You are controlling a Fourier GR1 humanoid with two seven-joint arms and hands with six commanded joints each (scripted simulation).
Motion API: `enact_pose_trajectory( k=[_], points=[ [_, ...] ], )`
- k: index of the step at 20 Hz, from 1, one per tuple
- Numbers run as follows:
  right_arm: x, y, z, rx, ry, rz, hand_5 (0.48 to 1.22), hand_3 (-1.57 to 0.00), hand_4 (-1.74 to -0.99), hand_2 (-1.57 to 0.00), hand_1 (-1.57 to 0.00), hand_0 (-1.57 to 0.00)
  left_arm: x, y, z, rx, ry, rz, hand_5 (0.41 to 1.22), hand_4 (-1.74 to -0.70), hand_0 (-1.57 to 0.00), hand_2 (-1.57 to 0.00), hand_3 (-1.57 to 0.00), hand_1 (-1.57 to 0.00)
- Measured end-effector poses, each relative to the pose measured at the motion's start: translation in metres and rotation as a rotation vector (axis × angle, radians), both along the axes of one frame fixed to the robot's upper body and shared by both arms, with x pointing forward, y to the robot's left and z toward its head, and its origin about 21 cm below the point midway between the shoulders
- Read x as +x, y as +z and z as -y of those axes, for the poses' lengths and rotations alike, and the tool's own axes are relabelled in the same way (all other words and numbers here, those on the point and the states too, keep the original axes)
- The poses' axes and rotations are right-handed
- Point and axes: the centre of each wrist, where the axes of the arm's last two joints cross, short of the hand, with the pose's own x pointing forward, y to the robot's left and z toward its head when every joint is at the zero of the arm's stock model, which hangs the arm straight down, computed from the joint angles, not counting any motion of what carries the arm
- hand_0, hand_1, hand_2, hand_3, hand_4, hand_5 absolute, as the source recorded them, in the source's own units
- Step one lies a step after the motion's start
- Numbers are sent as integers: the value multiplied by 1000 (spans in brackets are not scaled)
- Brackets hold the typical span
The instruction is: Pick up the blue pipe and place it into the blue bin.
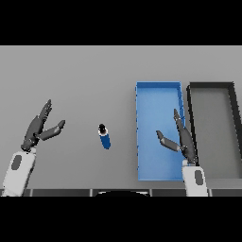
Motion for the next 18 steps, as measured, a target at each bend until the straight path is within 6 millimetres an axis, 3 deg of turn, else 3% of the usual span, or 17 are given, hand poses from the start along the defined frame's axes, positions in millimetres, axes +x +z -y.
enact_pose_trajectory(
  k=[6, 11, 18],
  points=[
    [-2, 3, -4, -21, 21, -2, 596, 1, -1226, 1, 1, 1, -10, 2, -2, 33, -172, -15, 592, -1168, 1, 1, 1, 1],
    [-1, 1, -5, -27, 58, 17, 626, 1, -1254, 1, 1, 1, -25, 4, 25, 55, -363, -99, 532, -1187, 1, 1, 1, 1],
    [1, 4, -3, -15, 52, 8, 654, 1, -1299, 1, 1, 1, -32, -8, 76, 60, -506, -136, 483, -1203, 1, 1, 1, 1]
  ],
)
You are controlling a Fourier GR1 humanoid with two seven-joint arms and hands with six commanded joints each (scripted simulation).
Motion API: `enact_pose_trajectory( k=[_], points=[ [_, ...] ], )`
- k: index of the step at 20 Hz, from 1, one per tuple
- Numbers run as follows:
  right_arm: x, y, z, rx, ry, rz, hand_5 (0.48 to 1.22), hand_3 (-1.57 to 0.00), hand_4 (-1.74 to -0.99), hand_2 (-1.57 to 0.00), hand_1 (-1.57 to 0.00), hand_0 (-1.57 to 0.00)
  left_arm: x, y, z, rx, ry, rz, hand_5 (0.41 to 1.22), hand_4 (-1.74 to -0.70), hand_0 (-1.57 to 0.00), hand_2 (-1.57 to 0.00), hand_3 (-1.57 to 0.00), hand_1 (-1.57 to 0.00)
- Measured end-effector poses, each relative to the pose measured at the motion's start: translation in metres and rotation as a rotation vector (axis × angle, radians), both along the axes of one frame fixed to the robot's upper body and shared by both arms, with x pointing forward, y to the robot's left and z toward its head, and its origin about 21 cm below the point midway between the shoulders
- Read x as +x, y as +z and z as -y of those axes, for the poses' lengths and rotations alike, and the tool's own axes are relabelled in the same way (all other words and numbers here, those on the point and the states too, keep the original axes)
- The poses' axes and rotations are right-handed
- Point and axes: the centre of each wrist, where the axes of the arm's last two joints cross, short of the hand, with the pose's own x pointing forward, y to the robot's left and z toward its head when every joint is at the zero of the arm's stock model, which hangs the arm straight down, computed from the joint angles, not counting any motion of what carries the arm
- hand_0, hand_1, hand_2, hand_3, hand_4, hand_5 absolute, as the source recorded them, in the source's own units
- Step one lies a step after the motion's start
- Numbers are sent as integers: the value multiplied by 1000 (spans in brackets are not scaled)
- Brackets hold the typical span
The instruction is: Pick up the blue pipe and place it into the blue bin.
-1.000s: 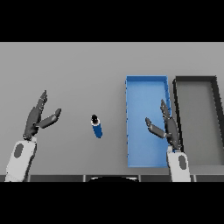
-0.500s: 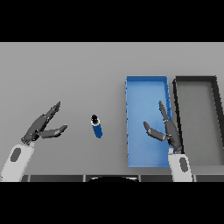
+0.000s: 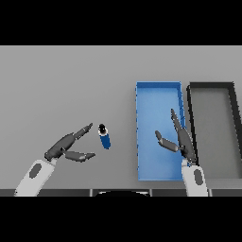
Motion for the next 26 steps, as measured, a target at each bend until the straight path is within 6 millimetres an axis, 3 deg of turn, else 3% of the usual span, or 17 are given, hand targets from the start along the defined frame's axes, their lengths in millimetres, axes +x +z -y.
enact_pose_trajectory(
  k=[5, 9, 13, 16, 18, 19, 20, 21, 23, 26],
  points=[
    [-2, 1, -2, 16, 4, -9, 651, 1, -1306, 1, 1, 1, 6, -21, 32, -17, -5, 30, 499, -1225, 1, 1, 1, 1],
    [-4, -1, 2, 15, -5, -14, 655, 1, -1320, 1, 1, 1, 9, -30, 54, -55, -8, 40, 502, -1220, 1, 1, 1, 1],
    [-5, 1, 0, 5, -11, -18, 665, 1, -1326, 1, 1, 1, 26, -36, 71, -42, -4, 61, 490, -1162, 1, 1, 1, 1],
    [-6, -1, 2, -6, -18, -22, 664, 1, -1319, 1, 1, 1, 28, -43, 83, -70, -20, 44, 512, -1190, 1, 1, 1, 1],
    [-7, 0, 0, 2, -9, -19, 664, 1, -1322, 1, 1, 1, 30, -47, 92, -111, -29, 17, 566, -1240, 1, -79, -69, 1],
    [-6, 1, 1, 6, -11, -15, 664, 1, -1320, 1, 1, 1, 31, -47, 94, -129, -35, 12, 607, -1275, -3, -208, -197, -89],
    [-6, -1, 0, 1, -11, -23, 663, 1, -1319, 1, 1, 1, 32, -46, 98, -150, -33, 16, 730, -1306, -93, -390, -472, -246],
    [-6, -1, 1, 1, -12, -24, 666, 1, -1322, 1, 1, 1, 31, -50, 99, -162, -21, -14, 828, -1389, -340, -626, -692, -501],
    [-3, 2, 0, -1, -18, -16, 665, 1, -1313, 1, 1, 1, 27, -51, 103, -219, -18, -18, 969, -1509, -783, -966, -979, -886],
    [-6, -1, 2, -6, -10, -22, 666, 1, -1307, 1, 1, 1, 23, -53, 106, -237, -35, -14, 1092, -1617, -1168, -1261, -1250, -1220]
  ],
)
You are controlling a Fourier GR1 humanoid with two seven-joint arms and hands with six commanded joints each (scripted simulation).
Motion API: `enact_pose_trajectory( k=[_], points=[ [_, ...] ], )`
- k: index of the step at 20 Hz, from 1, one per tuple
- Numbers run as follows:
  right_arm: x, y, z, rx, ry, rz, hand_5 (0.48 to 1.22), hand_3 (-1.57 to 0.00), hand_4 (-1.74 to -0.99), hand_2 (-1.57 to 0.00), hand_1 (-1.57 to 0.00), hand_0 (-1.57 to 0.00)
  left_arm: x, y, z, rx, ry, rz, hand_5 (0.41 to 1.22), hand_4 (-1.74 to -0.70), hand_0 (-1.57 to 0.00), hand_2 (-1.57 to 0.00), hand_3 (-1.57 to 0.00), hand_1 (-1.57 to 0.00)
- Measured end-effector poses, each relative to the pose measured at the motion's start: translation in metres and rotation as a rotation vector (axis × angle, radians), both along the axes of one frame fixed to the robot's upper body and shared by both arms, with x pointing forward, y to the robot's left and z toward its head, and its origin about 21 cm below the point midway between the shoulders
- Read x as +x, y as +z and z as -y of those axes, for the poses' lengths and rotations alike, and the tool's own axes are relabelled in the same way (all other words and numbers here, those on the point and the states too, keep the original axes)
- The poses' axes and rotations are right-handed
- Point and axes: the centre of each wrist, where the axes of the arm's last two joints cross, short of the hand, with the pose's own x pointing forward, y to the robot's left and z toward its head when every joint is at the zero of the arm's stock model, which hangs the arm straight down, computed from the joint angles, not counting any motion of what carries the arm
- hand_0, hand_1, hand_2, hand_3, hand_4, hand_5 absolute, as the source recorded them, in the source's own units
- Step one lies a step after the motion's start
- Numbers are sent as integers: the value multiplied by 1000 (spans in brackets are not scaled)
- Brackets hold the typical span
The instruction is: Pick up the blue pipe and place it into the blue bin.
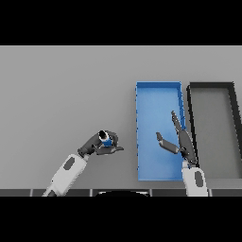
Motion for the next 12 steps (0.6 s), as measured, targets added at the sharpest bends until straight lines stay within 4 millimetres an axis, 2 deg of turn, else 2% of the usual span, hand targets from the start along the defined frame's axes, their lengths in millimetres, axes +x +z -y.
enact_pose_trajectory(
  k=[3, 5, 9, 12],
  points=[
    [-2, 0, 4, -19, -7, 3, 664, 1, -1288, 1, 1, 1, -1, 2, 3, 18, 4, 20, 1155, -1670, -1364, -1412, -1381, -1391],
    [3, 4, 1, -23, 3, 12, 662, 1, -1281, 1, 1, 1, -3, 8, 12, -19, -6, 35, 1179, -1690, -1439, -1470, -1419, -1456],
    [6, 4, 0, -8, 2, 12, 663, 1, -1280, 1, 1, 1, 0, 33, 25, -103, -28, 129, 1204, -1714, -1517, -1529, -1447, -1524],
    [3, 2, 8, -40, -2, 8, 678, 1, -1278, 1, 1, 1, 3, 53, 32, -138, -65, 173, 1212, -1720, -1543, -1550, -1450, -1547]
  ],
)
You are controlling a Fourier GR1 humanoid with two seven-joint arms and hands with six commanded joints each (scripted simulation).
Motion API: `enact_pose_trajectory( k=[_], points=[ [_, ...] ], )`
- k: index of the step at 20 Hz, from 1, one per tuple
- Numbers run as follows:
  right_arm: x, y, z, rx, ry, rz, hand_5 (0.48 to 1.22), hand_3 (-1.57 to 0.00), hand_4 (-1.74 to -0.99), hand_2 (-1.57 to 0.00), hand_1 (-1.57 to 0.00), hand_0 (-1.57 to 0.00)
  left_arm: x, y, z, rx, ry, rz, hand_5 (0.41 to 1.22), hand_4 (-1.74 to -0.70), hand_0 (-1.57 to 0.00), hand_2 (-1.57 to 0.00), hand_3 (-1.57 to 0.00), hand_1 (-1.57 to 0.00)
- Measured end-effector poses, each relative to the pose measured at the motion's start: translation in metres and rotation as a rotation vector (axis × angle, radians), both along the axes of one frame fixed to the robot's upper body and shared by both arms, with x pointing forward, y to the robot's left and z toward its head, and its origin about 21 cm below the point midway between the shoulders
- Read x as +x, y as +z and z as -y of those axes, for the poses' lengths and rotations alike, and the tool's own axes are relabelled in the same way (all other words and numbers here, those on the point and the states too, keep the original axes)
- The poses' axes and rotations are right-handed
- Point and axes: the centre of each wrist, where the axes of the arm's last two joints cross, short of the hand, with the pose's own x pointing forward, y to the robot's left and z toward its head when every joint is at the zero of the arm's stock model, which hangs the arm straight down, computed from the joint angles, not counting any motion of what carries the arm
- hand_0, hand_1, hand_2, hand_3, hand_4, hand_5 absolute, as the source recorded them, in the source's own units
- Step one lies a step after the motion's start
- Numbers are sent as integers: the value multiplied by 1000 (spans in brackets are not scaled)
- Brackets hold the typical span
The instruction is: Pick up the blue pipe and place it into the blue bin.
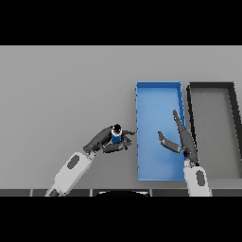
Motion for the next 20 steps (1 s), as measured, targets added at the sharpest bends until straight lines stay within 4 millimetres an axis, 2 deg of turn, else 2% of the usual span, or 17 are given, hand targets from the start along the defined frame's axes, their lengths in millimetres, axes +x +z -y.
enact_pose_trajectory(
  k=[5, 6, 10, 16, 18, 20],
  points=[
    [1, -5, -6, -11, 14, 0, 687, 1, -1271, 1, 1, 1, 1, 27, 12, 3, -42, 8, 1218, -1726, -1562, -1564, -1444, -1563],
    [2, -3, -1, -15, -2, 9, 688, 1, -1273, 1, 1, 1, 0, 32, 12, -2, -47, 18, 1219, -1727, -1564, -1565, -1443, -1565],
    [0, -5, -3, 16, 28, -7, 688, 1, -1269, 1, 1, 1, -2, 32, 13, 47, -50, -10, 1219, -1729, -1568, -1569, -1441, -1568],
    [8, 0, -5, 51, 76, -44, 684, 1, -1213, 1, 1, 1, -2, 28, 11, 62, -45, -8, 1220, -1730, -1570, -1570, -1440, -1570],
    [10, 2, 1, 113, 108, -15, 647, 1, -1225, 1, 1, 1, 0, 27, 12, 58, -43, -6, 1221, -1730, -1571, -1571, -1441, -1571],
    [12, 19, 3, 226, 218, 23, 584, 1, -1242, 1, 1, 1, 0, 29, 9, 47, -46, 3, 1221, -1731, -1571, -1571, -1440, -1571]
  ],
)
